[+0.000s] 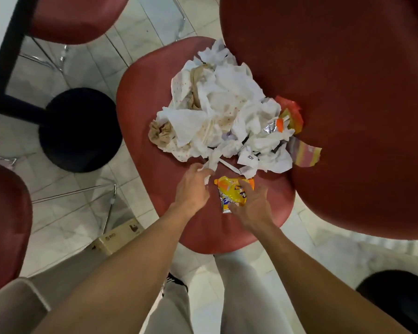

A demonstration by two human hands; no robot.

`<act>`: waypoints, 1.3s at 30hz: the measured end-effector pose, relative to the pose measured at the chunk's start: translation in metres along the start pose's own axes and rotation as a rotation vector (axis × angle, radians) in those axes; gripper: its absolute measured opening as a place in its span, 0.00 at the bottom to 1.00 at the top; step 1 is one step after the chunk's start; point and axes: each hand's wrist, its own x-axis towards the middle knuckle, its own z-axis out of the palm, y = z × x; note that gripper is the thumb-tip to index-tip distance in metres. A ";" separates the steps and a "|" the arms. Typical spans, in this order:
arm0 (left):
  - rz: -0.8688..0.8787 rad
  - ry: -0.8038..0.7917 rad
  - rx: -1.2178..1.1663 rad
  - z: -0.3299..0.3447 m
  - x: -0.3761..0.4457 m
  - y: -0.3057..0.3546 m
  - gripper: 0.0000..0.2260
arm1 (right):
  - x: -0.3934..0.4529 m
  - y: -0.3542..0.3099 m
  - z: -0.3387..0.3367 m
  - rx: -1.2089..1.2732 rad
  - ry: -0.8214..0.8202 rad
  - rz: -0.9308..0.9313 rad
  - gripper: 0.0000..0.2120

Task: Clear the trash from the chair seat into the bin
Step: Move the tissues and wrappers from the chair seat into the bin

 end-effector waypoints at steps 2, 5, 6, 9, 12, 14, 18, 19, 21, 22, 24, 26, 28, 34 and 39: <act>0.008 -0.084 0.065 0.006 0.014 0.000 0.22 | 0.011 0.003 0.004 -0.045 -0.036 -0.017 0.34; 0.023 -0.164 0.133 0.016 0.028 -0.003 0.25 | 0.025 0.007 0.011 -0.063 -0.054 -0.050 0.33; 0.024 -0.180 0.156 0.019 0.031 -0.005 0.26 | 0.028 0.008 0.014 -0.053 -0.045 -0.059 0.32; 0.028 -0.162 0.149 0.028 0.035 -0.011 0.26 | 0.035 0.010 0.022 -0.035 -0.007 -0.085 0.28; 0.008 -0.120 0.079 0.030 0.033 -0.015 0.20 | 0.038 0.012 0.024 0.000 0.024 -0.043 0.24; -0.021 -0.107 0.048 0.029 0.029 -0.016 0.18 | 0.039 0.011 0.024 0.033 0.038 -0.019 0.22; -0.057 -0.046 -0.048 0.023 0.012 -0.017 0.14 | 0.031 0.005 0.019 0.050 0.096 -0.021 0.19; -0.064 -0.032 -0.050 0.019 0.006 -0.016 0.13 | 0.026 0.002 0.017 0.049 0.111 -0.026 0.19; -0.069 -0.007 -0.032 0.012 -0.005 -0.015 0.12 | 0.018 -0.002 0.013 0.054 0.132 -0.024 0.18; -0.074 0.008 -0.028 0.007 -0.013 -0.014 0.11 | 0.011 -0.005 0.011 0.057 0.142 -0.030 0.18; -0.081 0.032 -0.023 -0.003 -0.028 -0.015 0.10 | -0.002 -0.011 0.006 0.060 0.162 -0.052 0.17; -0.079 0.055 -0.018 -0.013 -0.045 -0.018 0.10 | -0.017 -0.018 0.003 0.048 0.174 -0.073 0.16; -0.083 0.086 -0.043 -0.023 -0.065 -0.025 0.09 | -0.034 -0.026 0.004 0.033 0.182 -0.087 0.17; -0.123 0.198 -0.110 -0.049 -0.134 -0.057 0.08 | -0.086 -0.059 0.023 0.022 0.181 -0.154 0.17; -0.223 0.280 -0.179 -0.071 -0.199 -0.101 0.09 | -0.136 -0.095 0.059 -0.012 0.136 -0.235 0.16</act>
